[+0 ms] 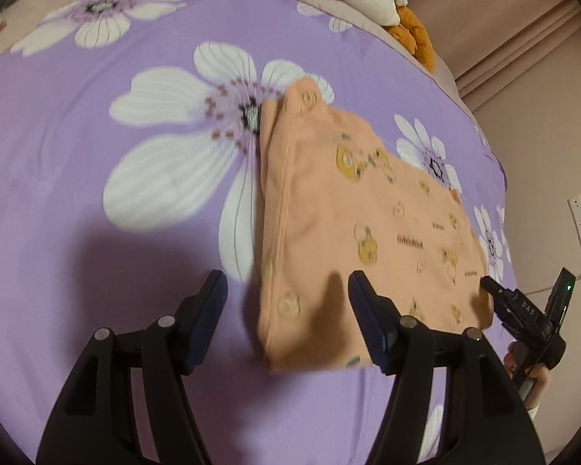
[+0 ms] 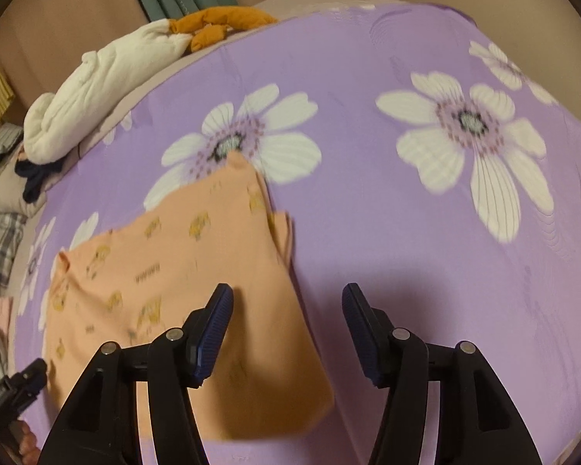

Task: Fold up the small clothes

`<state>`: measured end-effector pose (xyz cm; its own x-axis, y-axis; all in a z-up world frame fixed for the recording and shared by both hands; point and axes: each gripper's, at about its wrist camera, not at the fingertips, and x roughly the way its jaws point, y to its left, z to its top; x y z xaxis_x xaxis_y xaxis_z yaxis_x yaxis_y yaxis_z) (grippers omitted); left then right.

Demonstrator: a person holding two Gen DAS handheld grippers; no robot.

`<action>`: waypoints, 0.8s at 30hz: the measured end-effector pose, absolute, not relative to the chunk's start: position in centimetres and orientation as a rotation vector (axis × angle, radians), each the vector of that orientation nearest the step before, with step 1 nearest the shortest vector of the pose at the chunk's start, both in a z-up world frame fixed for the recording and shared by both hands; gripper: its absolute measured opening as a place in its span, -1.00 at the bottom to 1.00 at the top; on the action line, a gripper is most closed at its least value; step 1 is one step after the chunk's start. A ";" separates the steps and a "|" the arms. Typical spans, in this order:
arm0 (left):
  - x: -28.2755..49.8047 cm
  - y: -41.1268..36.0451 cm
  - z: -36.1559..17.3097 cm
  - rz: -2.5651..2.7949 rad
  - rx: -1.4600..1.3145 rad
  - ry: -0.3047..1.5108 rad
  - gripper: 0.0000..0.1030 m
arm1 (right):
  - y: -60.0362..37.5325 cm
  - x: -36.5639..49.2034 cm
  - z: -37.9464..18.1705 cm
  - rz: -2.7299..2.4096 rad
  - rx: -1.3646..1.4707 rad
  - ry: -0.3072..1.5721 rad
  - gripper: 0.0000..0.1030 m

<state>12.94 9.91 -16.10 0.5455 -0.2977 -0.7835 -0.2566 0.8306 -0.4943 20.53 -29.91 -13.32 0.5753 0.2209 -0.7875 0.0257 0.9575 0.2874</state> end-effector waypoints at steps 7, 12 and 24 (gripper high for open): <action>12.0 8.9 -17.0 -0.070 -0.657 1.003 0.15 | -29.7 18.2 -14.9 0.147 0.319 0.987 0.14; 12.2 8.8 -17.9 -0.092 -0.725 1.013 -0.64 | -29.6 17.8 -15.6 0.183 0.375 0.988 0.11; 9.0 8.9 -13.3 -0.107 -0.635 0.920 -0.91 | -29.8 15.8 -12.0 0.323 0.458 0.878 -0.78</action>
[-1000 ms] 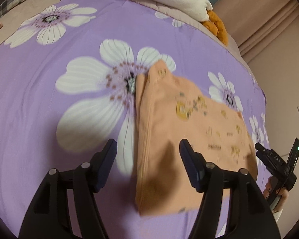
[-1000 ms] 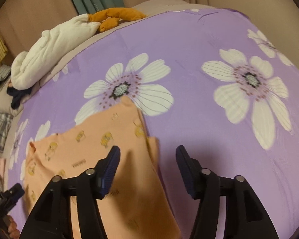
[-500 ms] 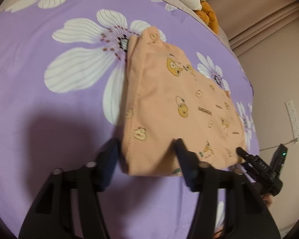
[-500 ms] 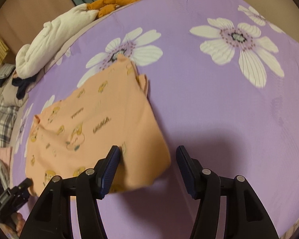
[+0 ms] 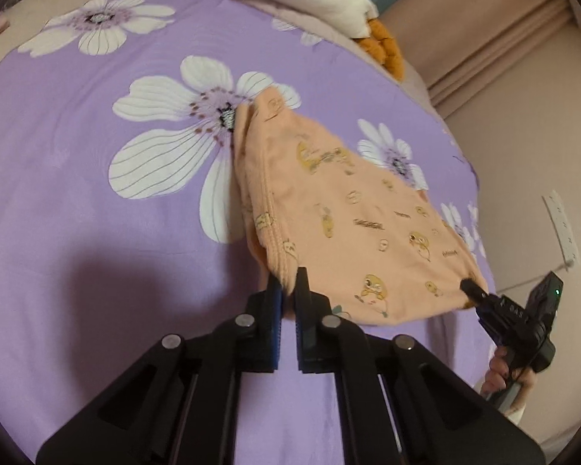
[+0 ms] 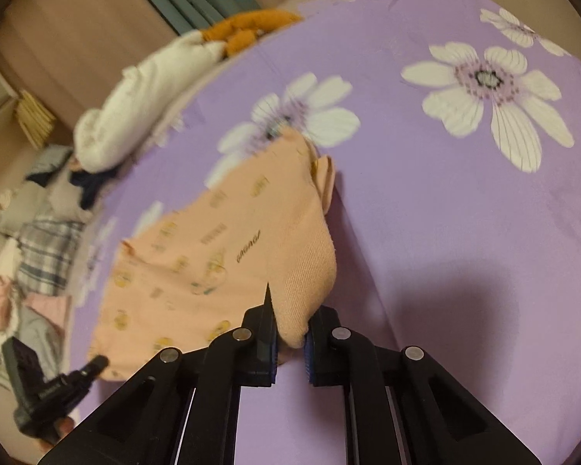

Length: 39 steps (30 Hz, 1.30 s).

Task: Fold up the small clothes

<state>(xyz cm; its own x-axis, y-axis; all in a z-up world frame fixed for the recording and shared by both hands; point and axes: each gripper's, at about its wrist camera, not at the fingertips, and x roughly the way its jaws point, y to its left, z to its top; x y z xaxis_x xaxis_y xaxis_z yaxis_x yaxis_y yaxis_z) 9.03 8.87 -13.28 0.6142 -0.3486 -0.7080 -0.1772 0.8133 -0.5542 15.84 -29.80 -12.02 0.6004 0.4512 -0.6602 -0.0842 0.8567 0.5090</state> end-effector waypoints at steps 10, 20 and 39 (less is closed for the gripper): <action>4.9 8.5 -12.9 -0.137 -0.643 0.934 -0.97 | -31.2 13.4 -12.0 0.308 0.446 0.878 -0.79; 4.9 9.0 -14.6 -0.096 -0.635 0.977 -0.82 | -31.6 13.2 -14.3 0.242 0.441 0.929 -0.79; 8.6 7.0 -17.1 -0.136 -0.659 1.016 -0.87 | -32.0 13.2 -15.7 0.230 0.488 0.959 -0.79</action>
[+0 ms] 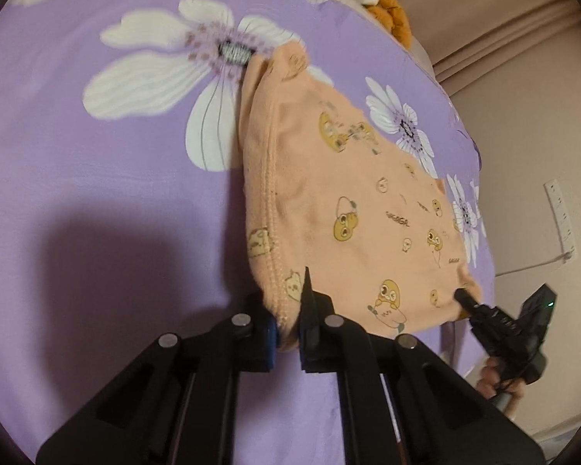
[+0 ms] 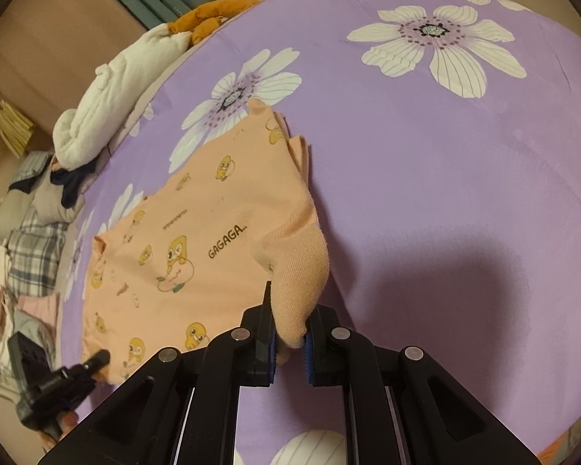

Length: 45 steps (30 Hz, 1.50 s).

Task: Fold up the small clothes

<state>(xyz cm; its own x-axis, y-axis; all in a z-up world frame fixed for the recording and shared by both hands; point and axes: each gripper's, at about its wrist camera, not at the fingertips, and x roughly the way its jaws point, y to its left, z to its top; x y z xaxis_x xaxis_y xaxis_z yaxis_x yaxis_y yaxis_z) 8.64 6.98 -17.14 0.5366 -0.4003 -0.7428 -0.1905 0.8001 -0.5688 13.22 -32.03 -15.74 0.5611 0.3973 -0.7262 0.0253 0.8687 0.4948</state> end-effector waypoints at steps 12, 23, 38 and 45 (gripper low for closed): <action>3.8 4.0 -15.4 -0.196 -0.579 1.057 -0.86 | -33.9 11.0 -13.2 0.214 0.484 0.888 -0.79; 4.3 4.6 -17.8 -0.164 -0.552 1.127 -0.76 | -34.0 12.1 -17.0 0.139 0.474 0.992 -0.79; 9.0 7.4 -12.5 -0.048 -0.504 0.966 -0.47 | -33.8 12.2 -17.5 0.124 0.445 1.002 -0.79; 15.5 5.9 -13.4 -0.080 -0.468 0.949 -0.50 | -33.6 12.1 -17.5 0.107 0.421 0.999 -0.79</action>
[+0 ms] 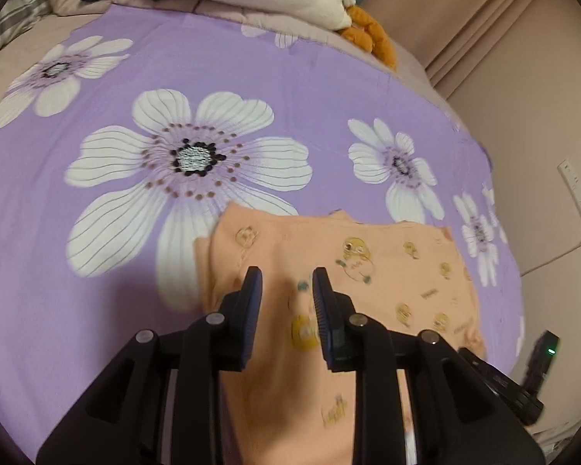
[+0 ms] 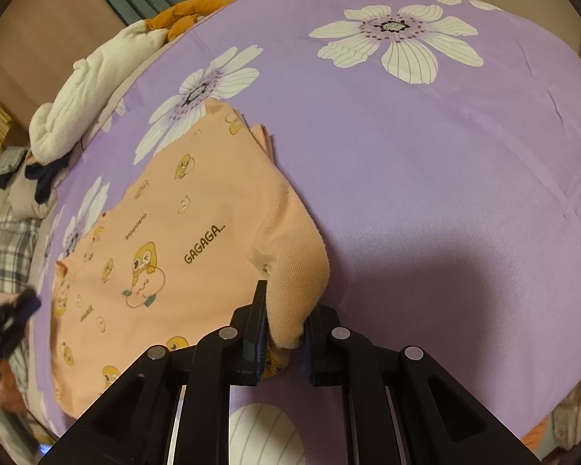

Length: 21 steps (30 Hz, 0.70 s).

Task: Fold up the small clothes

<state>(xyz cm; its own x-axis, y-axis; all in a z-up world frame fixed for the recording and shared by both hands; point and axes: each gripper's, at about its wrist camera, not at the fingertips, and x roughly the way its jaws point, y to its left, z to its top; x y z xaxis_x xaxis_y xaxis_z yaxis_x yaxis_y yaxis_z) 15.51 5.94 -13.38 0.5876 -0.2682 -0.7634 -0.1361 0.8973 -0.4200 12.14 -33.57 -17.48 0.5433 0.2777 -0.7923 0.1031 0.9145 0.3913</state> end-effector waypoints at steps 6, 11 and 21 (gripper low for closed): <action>18.0 7.3 -16.8 -0.041 -0.507 1.029 -0.57 | -33.3 12.2 -17.4 0.104 0.405 1.002 -0.79; 18.1 8.7 -16.4 -0.007 -0.514 0.989 -0.57 | -33.3 12.2 -17.4 0.102 0.408 1.003 -0.79; 17.6 9.8 -15.9 0.025 -0.521 0.992 -0.45 | -33.2 12.2 -17.4 0.093 0.409 1.004 -0.79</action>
